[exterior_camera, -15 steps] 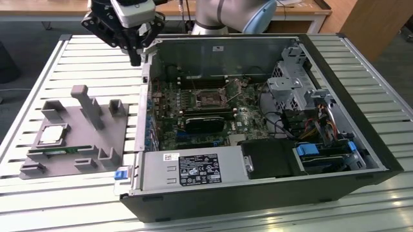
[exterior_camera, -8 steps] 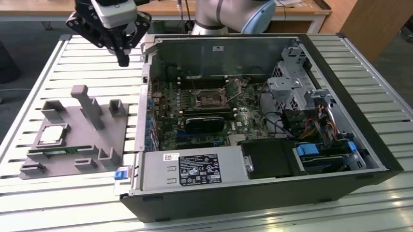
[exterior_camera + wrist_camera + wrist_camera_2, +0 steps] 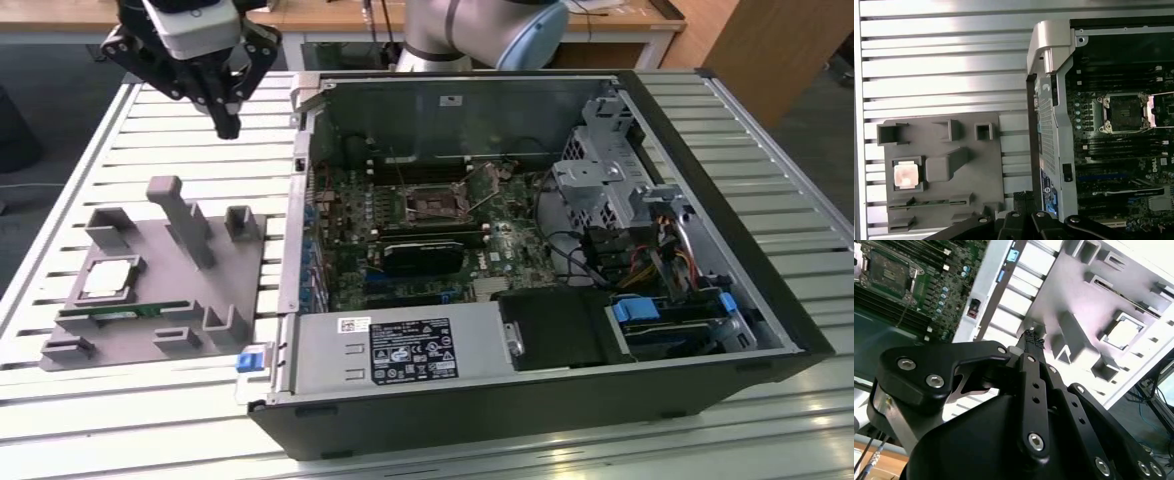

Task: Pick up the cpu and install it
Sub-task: 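Reach for the cpu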

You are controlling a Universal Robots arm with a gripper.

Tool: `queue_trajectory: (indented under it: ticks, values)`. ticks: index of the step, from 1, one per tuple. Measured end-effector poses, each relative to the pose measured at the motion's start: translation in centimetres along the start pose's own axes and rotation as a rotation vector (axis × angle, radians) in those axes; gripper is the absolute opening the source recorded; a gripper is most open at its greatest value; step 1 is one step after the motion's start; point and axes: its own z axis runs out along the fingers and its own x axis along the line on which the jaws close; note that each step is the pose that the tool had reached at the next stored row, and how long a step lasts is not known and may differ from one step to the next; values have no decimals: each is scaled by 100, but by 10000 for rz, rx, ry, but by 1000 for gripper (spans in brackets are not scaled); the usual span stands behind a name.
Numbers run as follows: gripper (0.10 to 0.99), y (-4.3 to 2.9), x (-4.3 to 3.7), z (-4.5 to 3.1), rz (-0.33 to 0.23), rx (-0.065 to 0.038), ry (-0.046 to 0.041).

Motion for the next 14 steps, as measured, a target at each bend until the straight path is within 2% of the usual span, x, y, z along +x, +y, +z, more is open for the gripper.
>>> queue_trajectory:
  ticks: [14]
  values:
    - [106,-41,571,-10,0,0,0]
